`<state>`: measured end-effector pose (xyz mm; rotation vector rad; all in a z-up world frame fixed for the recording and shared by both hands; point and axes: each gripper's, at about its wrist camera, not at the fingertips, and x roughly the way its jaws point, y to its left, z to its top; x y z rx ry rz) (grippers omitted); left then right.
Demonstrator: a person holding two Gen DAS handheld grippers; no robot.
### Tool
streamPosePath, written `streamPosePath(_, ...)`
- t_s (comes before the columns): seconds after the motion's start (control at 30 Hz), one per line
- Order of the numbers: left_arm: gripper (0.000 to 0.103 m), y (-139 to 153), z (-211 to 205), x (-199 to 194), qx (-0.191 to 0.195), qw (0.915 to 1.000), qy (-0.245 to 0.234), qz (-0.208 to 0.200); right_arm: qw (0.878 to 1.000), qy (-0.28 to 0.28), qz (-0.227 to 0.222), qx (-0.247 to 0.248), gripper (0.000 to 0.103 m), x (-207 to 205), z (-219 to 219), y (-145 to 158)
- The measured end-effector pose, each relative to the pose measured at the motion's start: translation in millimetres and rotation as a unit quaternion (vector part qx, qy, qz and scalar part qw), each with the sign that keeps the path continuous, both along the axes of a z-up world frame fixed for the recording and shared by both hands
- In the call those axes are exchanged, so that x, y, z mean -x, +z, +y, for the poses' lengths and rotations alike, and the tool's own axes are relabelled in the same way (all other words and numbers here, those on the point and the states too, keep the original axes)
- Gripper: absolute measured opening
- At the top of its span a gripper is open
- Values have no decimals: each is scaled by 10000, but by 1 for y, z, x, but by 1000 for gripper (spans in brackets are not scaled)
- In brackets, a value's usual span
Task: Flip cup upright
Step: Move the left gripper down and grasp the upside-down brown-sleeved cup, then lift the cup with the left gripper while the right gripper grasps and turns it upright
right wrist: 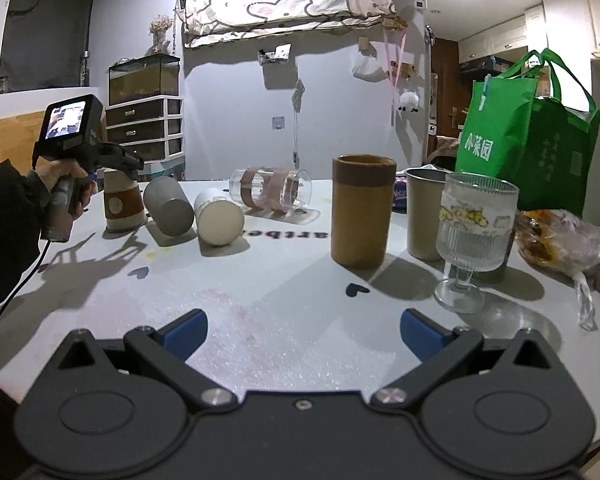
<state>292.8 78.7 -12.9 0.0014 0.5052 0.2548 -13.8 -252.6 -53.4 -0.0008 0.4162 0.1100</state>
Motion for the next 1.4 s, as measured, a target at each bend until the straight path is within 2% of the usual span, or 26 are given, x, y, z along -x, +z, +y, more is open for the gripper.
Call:
streamPosePath(0.23,61,7,-3,26,75,9991,-269,319,10000,15,-37,-87,103,1,-2,2)
streamPosePath(0.43,61,9,-31,84,22,9925,-1125,486,9997,88,-121,-179,103,4,-2,4)
streamPosePath(0.6,61,8,-72,135,42,9766,-2080,552,9994,163,-204,-228,102,6,-2,7)
streamPosePath(0.67,61,6,-92,153,13,9692,-2403,542,9991,229,-237,-256,96,7,-3,9)
streamPosePath(0.8,61,3,-132,179,2,9500,-3078,528,9988,299,-272,-276,92,9,-2,11)
streamPosePath(0.9,61,2,-158,194,27,9344,-3521,543,9989,352,-191,-228,74,8,1,10)
streamPosePath(0.97,61,1,-172,200,5,9251,-3757,546,9988,439,-24,-203,52,5,4,7)
streamPosePath(1.07,61,-1,-189,208,-8,9158,-3982,529,9970,702,178,-286,34,3,7,4)
streamPosePath(1.13,62,-2,-197,212,-45,9125,-4056,535,9950,897,317,-311,24,2,12,0)
streamPosePath(1.23,66,-2,-205,211,-66,9114,-4073,584,9910,1181,494,-397,20,-1,20,-5)
streamPosePath(1.4,67,5,-207,200,-17,9158,-3980,548,9815,1539,842,-768,17,-13,32,-14)
